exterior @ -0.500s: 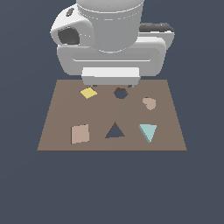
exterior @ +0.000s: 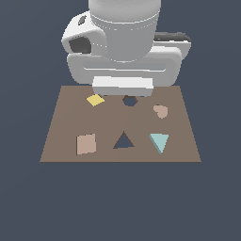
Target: Insert a designated object into the corresponding slot on a board.
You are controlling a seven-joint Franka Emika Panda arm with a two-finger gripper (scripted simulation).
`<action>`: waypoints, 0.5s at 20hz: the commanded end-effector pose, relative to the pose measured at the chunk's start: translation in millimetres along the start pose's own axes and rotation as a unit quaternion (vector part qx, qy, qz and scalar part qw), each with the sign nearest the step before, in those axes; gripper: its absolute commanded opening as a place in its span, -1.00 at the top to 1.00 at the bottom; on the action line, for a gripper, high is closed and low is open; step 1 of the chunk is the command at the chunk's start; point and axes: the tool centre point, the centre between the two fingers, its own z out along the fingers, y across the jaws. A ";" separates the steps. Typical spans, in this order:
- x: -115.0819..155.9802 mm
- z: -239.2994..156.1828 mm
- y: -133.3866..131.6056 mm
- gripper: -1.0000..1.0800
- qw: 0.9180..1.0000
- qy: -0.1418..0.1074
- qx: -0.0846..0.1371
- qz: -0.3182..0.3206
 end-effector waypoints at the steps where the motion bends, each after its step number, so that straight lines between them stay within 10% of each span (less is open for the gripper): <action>1: 1.5 5.6 -5.7 -0.92 1.000 -0.001 -0.001 0.009; 10: 15.0 40.8 -39.6 -0.92 0.998 -0.003 -0.004 0.068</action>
